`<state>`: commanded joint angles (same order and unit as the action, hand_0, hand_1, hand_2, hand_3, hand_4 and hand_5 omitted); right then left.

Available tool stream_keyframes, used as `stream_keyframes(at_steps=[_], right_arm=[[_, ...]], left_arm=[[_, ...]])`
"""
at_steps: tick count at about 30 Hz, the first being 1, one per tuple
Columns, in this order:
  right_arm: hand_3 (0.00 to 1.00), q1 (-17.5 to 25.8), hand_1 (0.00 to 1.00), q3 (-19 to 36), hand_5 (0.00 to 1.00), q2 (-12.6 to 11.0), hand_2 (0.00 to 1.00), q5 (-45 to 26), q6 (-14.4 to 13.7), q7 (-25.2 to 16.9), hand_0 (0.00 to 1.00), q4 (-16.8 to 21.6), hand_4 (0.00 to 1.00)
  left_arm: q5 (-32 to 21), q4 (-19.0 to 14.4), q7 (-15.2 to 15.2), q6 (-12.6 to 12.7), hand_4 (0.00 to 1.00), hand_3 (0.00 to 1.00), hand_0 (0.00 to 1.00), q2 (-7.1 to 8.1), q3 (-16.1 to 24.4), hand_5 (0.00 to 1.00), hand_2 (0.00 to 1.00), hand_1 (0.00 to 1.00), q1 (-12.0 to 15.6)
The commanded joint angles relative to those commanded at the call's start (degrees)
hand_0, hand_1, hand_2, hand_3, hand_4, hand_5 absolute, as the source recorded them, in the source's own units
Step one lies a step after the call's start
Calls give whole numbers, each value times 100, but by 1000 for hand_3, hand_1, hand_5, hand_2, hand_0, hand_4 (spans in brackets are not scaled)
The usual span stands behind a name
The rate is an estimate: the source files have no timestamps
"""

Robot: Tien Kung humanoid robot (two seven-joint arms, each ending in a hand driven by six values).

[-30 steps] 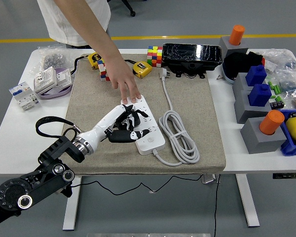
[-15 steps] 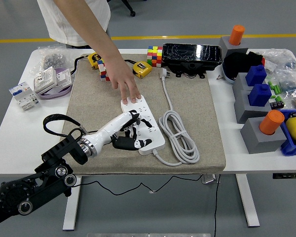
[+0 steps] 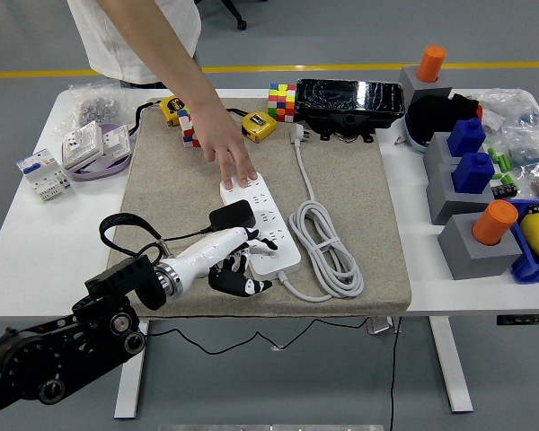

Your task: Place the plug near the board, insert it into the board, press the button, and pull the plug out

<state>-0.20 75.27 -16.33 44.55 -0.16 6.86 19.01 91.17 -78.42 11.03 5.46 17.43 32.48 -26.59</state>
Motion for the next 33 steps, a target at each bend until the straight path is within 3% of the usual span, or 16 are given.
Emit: stream_keyframes(at_steps=[29,33], right_arm=[[549,10,625,25,411,-1,612,6,-3,-4,537,6,884],[549,14,625,-27,411,-9,612,-8,1,-1,537,7,884]], left_arm=[[21,14,341,-320,854,785,65,-8,-55,203,132,44,-11],[44,55,516,-448,854,785,65,-15,-95,203,132,44,-32]])
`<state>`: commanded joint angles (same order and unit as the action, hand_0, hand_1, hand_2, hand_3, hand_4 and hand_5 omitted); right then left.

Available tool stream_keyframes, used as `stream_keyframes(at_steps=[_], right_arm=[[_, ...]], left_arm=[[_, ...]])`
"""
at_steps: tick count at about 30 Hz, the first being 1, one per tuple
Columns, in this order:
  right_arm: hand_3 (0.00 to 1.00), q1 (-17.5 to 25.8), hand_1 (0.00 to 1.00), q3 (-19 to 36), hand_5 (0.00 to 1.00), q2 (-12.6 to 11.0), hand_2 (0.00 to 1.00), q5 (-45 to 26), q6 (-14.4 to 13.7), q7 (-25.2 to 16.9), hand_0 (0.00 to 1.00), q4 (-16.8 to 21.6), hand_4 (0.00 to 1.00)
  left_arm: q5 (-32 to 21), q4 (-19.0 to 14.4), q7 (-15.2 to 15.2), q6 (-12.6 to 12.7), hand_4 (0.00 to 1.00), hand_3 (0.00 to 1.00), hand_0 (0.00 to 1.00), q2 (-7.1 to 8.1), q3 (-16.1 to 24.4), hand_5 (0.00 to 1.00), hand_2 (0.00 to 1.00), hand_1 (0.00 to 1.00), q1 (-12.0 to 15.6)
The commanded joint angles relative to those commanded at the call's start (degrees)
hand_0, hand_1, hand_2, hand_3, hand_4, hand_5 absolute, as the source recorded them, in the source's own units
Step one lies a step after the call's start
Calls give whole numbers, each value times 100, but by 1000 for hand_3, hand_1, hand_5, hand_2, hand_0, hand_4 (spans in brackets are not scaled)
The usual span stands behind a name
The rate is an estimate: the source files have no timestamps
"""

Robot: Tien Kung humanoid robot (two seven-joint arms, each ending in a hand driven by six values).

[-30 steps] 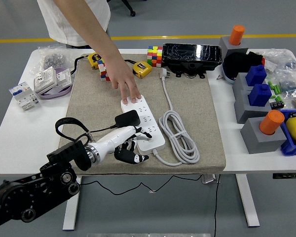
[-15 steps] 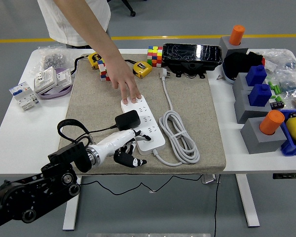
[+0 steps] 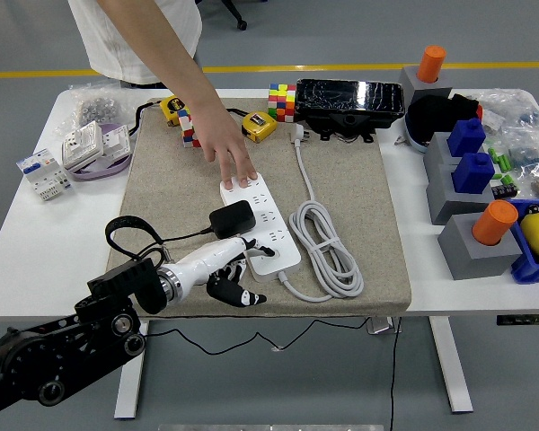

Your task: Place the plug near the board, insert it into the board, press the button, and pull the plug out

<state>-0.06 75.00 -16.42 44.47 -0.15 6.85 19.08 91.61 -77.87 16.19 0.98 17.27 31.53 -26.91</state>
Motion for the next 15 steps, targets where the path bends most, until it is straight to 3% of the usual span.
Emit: stream_keyframes(at_steps=[5,8,9,14,15], right_arm=[[549,-9,624,17,410,5,611,2,-3,-2,537,6,884],[549,-7,624,38,410,9,611,8,-4,-2,537,2,884],[549,-5,625,45,411,8,612,10,-5,-3,537,4,884],[549,0,625,46,411,5,612,17,-7,-2,537,0,884],[549,-1,625,44,410,6,611,16,-7,-2,537,1,883]], left_arm=[[38,-7,119,-59,854,783,65,-1,-43,207,132,46,19],[32,-30,22,-21,854,783,65,-8,2,207,132,46,32],[-4,-50,-59,23,851,740,66,-5,20,209,133,45,37],[-588,-190,-923,499,851,740,66,22,215,209,133,45,95],[-696,-197,-1140,616,845,609,100,22,248,225,190,49,101]])
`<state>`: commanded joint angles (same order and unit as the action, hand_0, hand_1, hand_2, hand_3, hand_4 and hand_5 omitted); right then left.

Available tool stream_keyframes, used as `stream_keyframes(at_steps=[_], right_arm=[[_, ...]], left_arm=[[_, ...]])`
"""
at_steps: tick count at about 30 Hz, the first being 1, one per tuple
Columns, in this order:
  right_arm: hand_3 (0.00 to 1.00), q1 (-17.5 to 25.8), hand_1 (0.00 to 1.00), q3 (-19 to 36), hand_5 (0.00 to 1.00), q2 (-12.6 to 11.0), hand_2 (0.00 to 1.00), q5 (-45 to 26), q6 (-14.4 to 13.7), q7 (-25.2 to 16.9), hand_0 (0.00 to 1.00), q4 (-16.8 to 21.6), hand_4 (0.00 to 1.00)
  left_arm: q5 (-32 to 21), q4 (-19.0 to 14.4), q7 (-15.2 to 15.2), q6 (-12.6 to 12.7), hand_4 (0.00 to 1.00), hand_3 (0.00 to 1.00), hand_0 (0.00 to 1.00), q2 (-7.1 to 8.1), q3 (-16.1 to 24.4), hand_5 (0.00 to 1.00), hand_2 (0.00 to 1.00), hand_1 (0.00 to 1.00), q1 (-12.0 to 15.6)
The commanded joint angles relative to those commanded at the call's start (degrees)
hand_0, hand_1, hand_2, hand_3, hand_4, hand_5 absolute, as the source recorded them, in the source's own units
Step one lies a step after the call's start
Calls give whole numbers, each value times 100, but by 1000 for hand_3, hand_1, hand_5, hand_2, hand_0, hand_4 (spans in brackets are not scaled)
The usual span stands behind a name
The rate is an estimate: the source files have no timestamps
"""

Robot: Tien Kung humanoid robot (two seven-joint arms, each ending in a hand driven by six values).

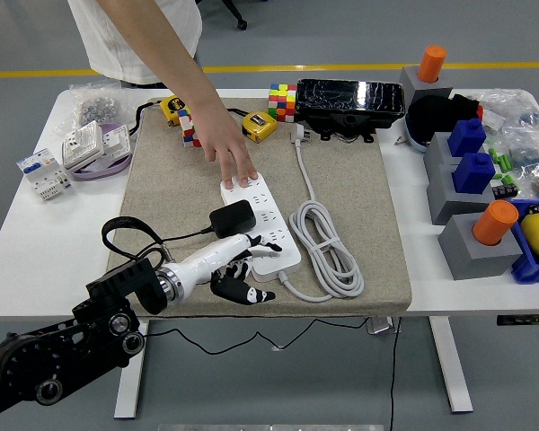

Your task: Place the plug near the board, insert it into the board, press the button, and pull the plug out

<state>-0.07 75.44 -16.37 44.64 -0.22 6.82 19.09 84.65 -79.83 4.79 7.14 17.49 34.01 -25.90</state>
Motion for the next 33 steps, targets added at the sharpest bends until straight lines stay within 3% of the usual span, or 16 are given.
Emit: stream_keyframes(at_steps=[4,5,6,10,11,13,16,17,23,24,33], right_arm=[[549,-4,625,-11,410,7,611,-3,1,-1,537,1,883],[549,-5,625,-13,410,7,611,-4,1,-1,537,1,883],[548,-4,625,-16,409,7,611,-6,1,-1,537,2,882],[548,-1,625,-21,409,4,611,-9,2,0,537,-3,882],[548,-1,626,-19,410,5,611,-10,1,-1,537,-6,882],[548,0,626,-23,410,6,611,-16,1,1,537,-10,882],[548,-5,626,-27,410,5,611,-19,0,0,537,-8,882],[548,-6,625,-26,409,5,611,-20,-1,-1,537,-4,882],[548,-9,625,-42,409,7,611,-28,1,-2,537,-4,882],[548,-7,625,-44,409,7,611,-30,1,-2,537,-6,882],[549,2,625,-63,409,5,611,-37,6,2,537,-16,882]], left_arm=[[-214,61,-595,338,845,609,100,-5,88,225,190,49,9],[-239,82,-657,388,845,609,100,-5,98,225,190,49,11],[-261,125,-740,500,843,593,168,-5,104,226,241,110,17],[-342,256,-1043,970,843,593,168,-16,123,226,241,110,18],[-359,284,-1090,1054,844,586,307,-23,135,230,425,282,14],[-267,380,-1136,1203,844,586,307,-56,197,230,425,282,2],[117,553,-1098,1339,844,586,307,-140,356,230,425,282,-6],[300,618,-1062,1393,862,650,720,-173,413,215,597,699,-13],[1159,955,-584,1461,862,650,720,-306,558,215,597,699,-105],[1184,1001,-526,1458,998,812,850,-320,561,321,785,841,-121],[1359,1422,-367,1425,998,815,839,-469,611,320,781,835,-145]])
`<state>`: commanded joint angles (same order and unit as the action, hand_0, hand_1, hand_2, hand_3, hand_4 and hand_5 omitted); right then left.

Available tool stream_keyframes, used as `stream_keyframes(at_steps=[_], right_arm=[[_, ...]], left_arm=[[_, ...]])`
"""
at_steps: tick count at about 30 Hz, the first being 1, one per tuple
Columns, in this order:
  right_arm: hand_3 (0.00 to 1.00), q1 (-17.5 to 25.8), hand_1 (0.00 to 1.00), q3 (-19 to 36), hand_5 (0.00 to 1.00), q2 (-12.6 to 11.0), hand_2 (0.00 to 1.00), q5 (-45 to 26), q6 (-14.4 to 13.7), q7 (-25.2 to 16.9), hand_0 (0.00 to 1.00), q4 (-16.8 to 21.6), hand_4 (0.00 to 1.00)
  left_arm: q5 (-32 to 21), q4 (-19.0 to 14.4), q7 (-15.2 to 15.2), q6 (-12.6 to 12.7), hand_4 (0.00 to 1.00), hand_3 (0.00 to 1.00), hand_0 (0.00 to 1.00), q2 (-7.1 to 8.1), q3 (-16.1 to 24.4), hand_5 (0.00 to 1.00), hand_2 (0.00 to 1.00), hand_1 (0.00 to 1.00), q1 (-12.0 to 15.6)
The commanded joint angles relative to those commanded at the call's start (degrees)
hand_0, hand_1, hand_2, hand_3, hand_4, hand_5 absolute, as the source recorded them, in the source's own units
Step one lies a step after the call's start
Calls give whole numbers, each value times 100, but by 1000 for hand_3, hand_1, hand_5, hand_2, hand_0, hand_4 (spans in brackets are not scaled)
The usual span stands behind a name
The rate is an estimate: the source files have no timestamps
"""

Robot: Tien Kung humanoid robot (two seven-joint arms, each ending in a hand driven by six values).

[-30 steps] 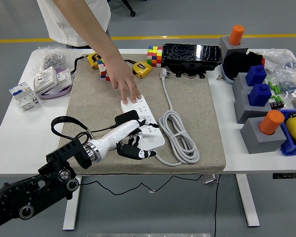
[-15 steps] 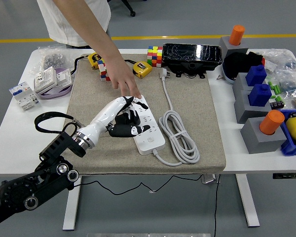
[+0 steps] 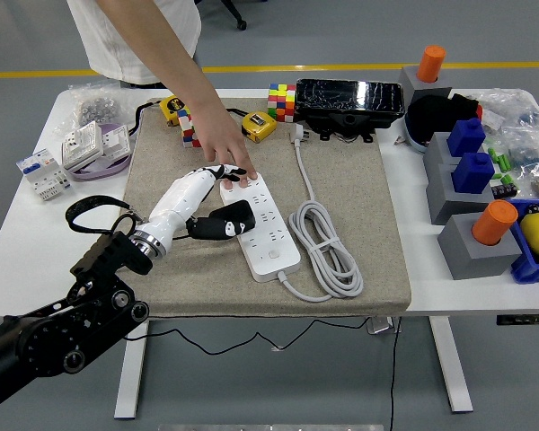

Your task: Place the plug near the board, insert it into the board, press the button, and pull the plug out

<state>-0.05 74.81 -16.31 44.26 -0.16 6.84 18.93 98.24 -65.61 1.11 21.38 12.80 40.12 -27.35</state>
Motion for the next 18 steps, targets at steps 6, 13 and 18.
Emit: stream_keyframes(at_steps=[6,13,18], right_arm=[[548,-8,625,12,409,3,611,-3,-1,-3,537,2,882],[548,-2,625,9,409,0,611,-4,-3,-4,534,3,882],[548,-5,625,-1,409,4,611,-10,-2,-5,537,4,882]], left_arm=[[-50,175,208,-93,998,812,794,-28,-112,322,731,775,-50],[-211,286,282,-56,966,768,552,-74,-224,284,615,648,-96],[-266,376,307,16,783,569,356,-129,-318,113,501,448,-153]])
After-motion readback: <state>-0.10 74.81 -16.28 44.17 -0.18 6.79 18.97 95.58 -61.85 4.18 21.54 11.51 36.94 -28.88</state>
